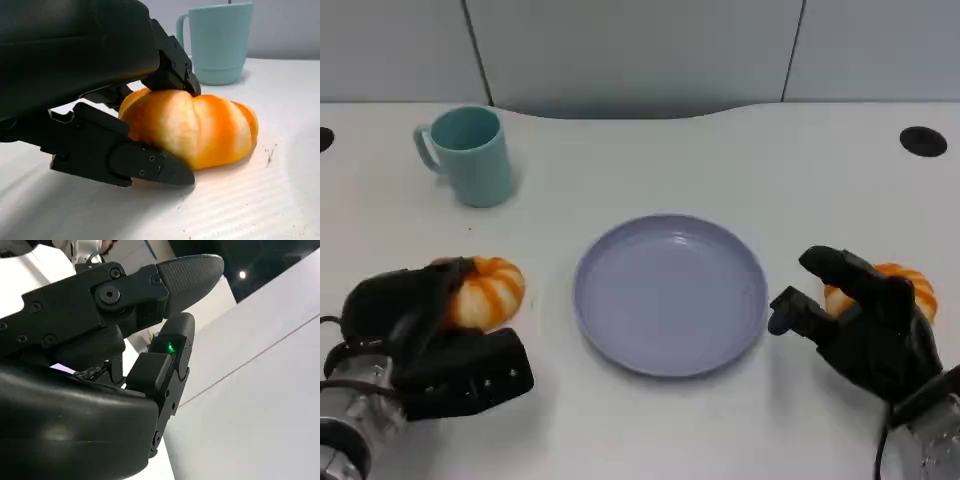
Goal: Grasp the bread from the table and place it into the plate.
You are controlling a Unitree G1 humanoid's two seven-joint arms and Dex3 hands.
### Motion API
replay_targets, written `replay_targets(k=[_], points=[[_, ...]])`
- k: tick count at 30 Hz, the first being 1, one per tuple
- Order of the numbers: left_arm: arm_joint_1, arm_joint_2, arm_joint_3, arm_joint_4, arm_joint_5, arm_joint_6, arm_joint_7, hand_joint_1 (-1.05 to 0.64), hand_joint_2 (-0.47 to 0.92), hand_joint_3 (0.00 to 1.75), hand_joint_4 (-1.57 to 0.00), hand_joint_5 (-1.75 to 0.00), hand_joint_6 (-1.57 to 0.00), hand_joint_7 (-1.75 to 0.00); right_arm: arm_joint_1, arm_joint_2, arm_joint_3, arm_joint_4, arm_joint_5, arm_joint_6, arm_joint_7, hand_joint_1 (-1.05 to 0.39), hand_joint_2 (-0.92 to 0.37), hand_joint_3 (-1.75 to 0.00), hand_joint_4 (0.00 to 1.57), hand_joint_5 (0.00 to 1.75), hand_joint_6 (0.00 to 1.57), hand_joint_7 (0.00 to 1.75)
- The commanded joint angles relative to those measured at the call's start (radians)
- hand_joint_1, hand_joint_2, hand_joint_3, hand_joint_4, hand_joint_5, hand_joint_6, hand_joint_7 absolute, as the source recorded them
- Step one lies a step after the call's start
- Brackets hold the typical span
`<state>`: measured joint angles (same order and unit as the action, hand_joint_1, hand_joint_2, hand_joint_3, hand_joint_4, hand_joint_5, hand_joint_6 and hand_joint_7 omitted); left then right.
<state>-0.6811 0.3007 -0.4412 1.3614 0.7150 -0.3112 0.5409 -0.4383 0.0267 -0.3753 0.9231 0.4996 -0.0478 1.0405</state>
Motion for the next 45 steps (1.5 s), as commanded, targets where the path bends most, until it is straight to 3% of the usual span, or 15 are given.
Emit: replay_targets(k=[1,24,31,45], points=[[0.005,0.020,-0.011,0.016,0.005,0.002,-0.005,-0.25,0.92,0.04,-0.86,-0.58,-1.00,-0.24,-0.003,-0.017,-0.004,0.004,0.011,-0.011,-0.003,-0.47,-0.92,-0.05,0.77,1.25,1.11,0.14],[-0.166,0.028,0.038,-0.039,-0.041,-0.271,0.153,-0.19,0.92,0.01,-0.83,-0.68,-0.99,-0.22,-0.047,-0.019,0.005,0.047,0.003,-0.031,0.008,-0.47,-0.92,-0.11,0.70,1.32,1.11,0.11],[-0.202,-0.024,0.025,-0.056,-0.039,-0.338,0.182,-0.21,0.90,0.00,-0.88,-0.60,-1.01,-0.20,-0.065,-0.013,0.001,0.068,0.002,-0.054,0.016,-0.48,-0.92,-0.09,0.69,1.34,1.10,0.11],[-0.209,-0.217,-0.080,-0.052,0.015,-0.387,0.168,-0.19,0.89,0.00,-0.93,-0.43,-1.06,-0.12,-0.059,0.008,0.016,0.039,-0.002,-0.068,-0.027,-0.51,-0.92,-0.10,0.77,1.26,1.12,0.10]])
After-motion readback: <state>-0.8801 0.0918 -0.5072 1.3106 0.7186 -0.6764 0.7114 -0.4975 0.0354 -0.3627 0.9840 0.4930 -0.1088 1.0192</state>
